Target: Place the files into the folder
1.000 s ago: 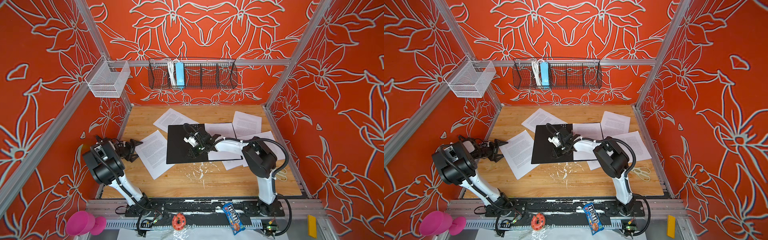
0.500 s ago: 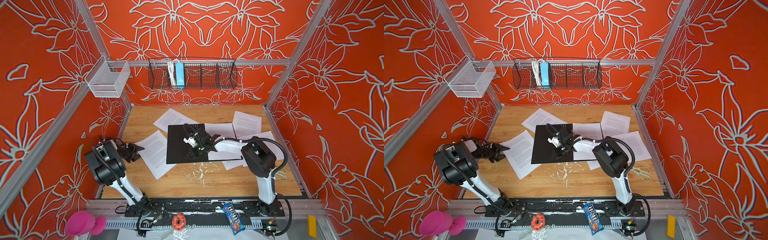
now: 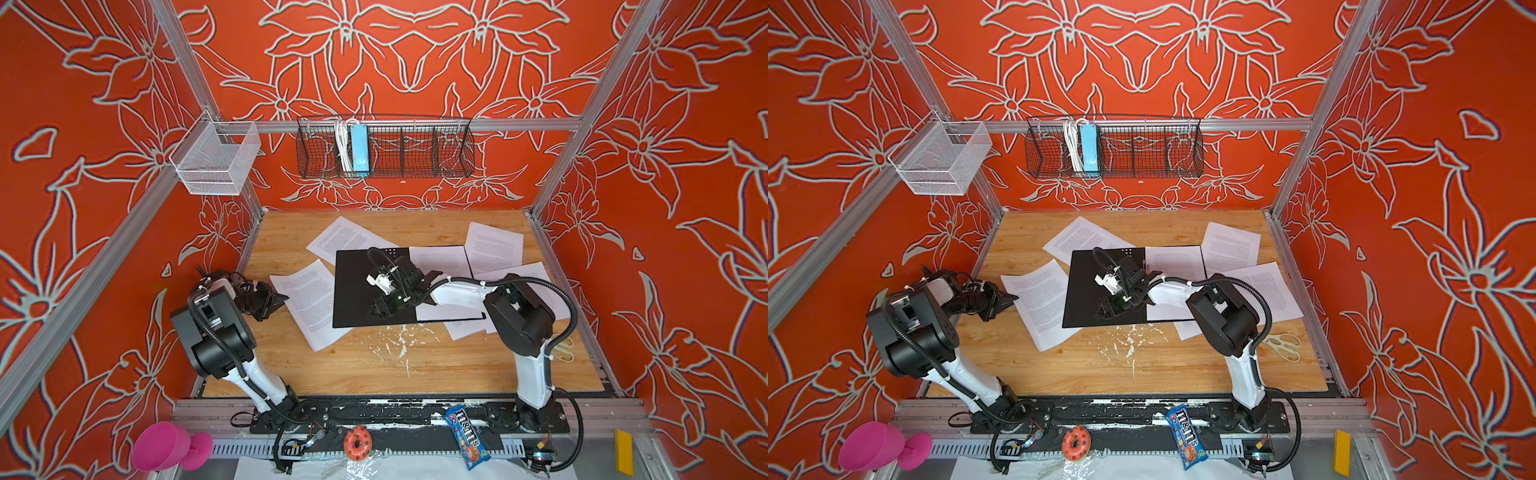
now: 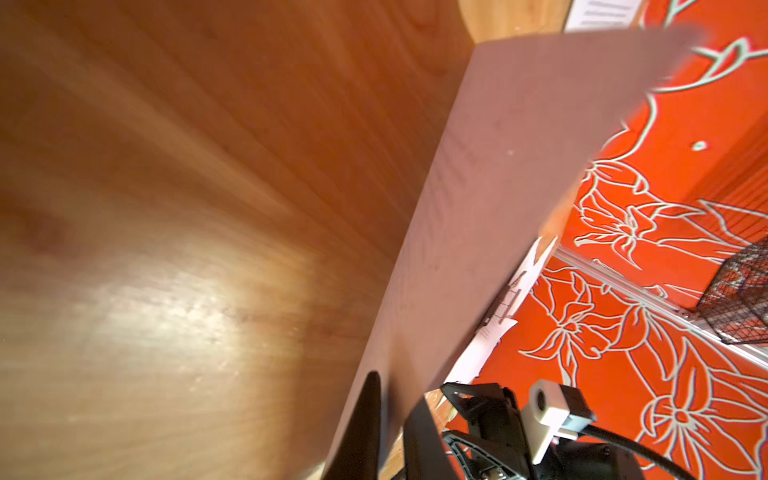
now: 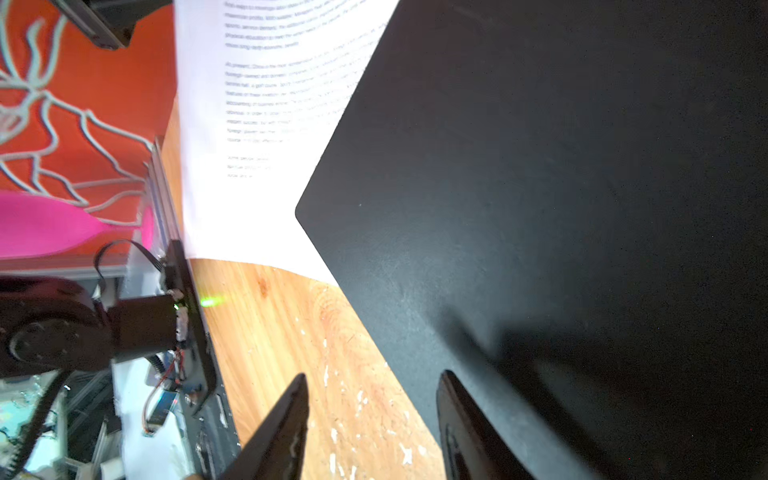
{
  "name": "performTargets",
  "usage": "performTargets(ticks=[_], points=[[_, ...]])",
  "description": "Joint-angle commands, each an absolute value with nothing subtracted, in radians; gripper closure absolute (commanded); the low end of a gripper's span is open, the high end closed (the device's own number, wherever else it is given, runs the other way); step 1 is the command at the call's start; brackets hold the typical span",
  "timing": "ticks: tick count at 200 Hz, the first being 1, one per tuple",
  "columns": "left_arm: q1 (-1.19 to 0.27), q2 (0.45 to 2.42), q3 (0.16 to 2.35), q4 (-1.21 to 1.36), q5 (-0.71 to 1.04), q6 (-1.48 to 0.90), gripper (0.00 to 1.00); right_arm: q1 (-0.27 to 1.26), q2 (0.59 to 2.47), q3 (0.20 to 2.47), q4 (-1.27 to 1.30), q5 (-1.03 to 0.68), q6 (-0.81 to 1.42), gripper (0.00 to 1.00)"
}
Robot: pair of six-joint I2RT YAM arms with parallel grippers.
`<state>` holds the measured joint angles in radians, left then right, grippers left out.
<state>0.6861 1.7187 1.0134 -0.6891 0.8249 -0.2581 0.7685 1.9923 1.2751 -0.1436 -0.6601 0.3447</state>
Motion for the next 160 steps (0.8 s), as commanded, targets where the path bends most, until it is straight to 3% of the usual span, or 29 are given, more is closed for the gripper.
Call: performTargets(ticks=[1, 39, 71, 87, 160], points=[[0.680, 1.674, 1.032, -0.733, 0.830, -0.245, 0.92, 0.771, 1.941, 1.248, -0.090, -0.663, 0.349, 0.43], [0.674, 1.630, 1.040, -0.765, 0.797, -0.246, 1.00, 0.761, 1.905, 1.201, -0.020, -0.667, 0.378, 0.35], [0.652, 1.554, 1.057, -0.795, 0.782, -0.271, 1.00, 0.749, 1.874, 1.172, 0.004, -0.658, 0.382, 0.24], [0.632, 1.498, 1.073, -0.814, 0.752, -0.297, 1.00, 0.746, 1.864, 1.162, 0.014, -0.654, 0.382, 0.03], [0.481, 1.194, 1.047, -0.802, 0.672, -0.430, 1.00, 0.736, 1.772, 1.101, 0.099, -0.669, 0.394, 0.03]])
